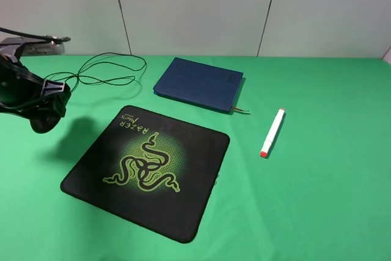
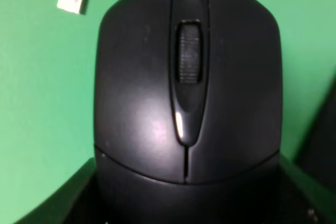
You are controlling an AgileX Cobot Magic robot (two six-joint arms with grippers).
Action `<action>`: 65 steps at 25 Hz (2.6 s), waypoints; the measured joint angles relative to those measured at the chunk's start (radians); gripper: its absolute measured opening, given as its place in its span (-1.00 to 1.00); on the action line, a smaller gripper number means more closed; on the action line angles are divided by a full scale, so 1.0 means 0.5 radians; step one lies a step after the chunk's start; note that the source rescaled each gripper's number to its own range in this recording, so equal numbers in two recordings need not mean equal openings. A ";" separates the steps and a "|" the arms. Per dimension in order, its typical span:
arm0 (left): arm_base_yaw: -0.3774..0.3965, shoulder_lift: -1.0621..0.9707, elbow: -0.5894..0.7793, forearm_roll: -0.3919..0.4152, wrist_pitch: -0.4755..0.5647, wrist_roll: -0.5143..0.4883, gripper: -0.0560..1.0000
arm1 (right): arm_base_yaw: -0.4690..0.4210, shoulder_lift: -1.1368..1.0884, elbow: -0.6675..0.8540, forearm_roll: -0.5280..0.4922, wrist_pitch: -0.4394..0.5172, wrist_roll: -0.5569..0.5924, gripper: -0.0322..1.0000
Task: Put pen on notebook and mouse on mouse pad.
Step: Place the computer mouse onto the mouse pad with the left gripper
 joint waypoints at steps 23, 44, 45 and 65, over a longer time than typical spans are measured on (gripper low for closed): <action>-0.915 0.117 0.000 -0.058 -0.036 -0.569 -0.88 | 0.000 0.000 0.000 0.000 0.000 0.000 1.00; -1.231 0.459 0.000 -0.067 -0.315 -0.797 -0.88 | 0.000 0.000 0.000 0.006 0.000 0.000 1.00; -1.231 0.459 0.000 -0.067 -0.315 -0.797 -0.88 | 0.000 0.000 0.000 0.006 0.000 0.000 1.00; -1.231 0.380 0.000 -0.074 -0.260 -0.835 1.00 | 0.000 0.000 0.000 0.008 0.000 0.000 1.00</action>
